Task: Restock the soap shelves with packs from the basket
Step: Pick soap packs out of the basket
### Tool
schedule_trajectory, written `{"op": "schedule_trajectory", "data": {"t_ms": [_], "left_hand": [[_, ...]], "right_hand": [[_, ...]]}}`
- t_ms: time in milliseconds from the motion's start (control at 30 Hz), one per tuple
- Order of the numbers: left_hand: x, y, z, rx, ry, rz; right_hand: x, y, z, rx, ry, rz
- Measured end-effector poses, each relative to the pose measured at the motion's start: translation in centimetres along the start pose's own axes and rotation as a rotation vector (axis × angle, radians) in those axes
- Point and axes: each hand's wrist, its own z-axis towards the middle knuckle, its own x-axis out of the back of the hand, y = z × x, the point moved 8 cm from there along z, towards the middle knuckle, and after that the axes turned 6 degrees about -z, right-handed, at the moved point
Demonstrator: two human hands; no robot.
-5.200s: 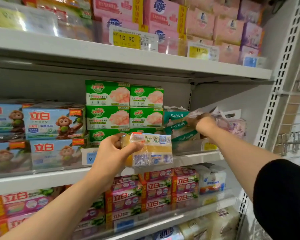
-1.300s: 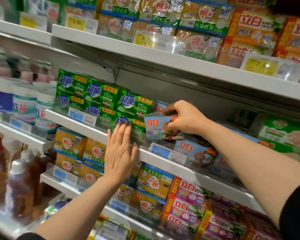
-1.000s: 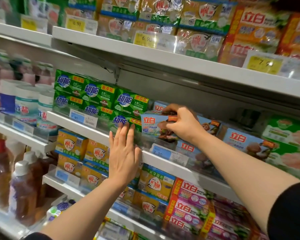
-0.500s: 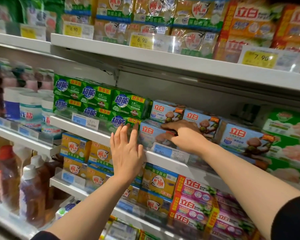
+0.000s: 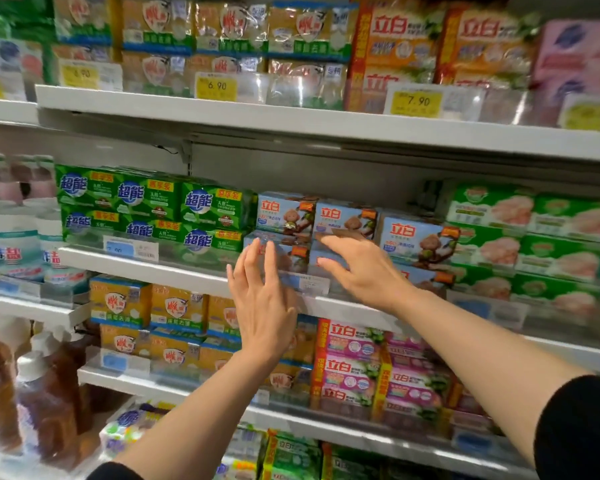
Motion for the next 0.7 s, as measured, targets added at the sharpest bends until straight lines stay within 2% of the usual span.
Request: {"op": "schedule_trajectory", "data": {"t_ms": [167,267,467,700], "left_hand": [[-3.2,11.1,-2.8,-0.202,-0.121,-0.282],[-5.2,19.8,-5.9,-0.335,-0.226,-0.484],[-7.0,37.9,-16.9,-0.636,-0.507,-0.812],[-4.3,56.1,-33.1,-0.975,-0.855,-1.163]], "right_hand": [[6.2,4.7,-9.0,-0.005,0.276,-0.051],[9.6,8.9,-16.7,-0.124,0.310,-0.161],[17.8,16.6,-36.8,-0.566,0.246,-0.374],[26.9,16.4,-62.0,-1.029,0.262,-0.619]]}}
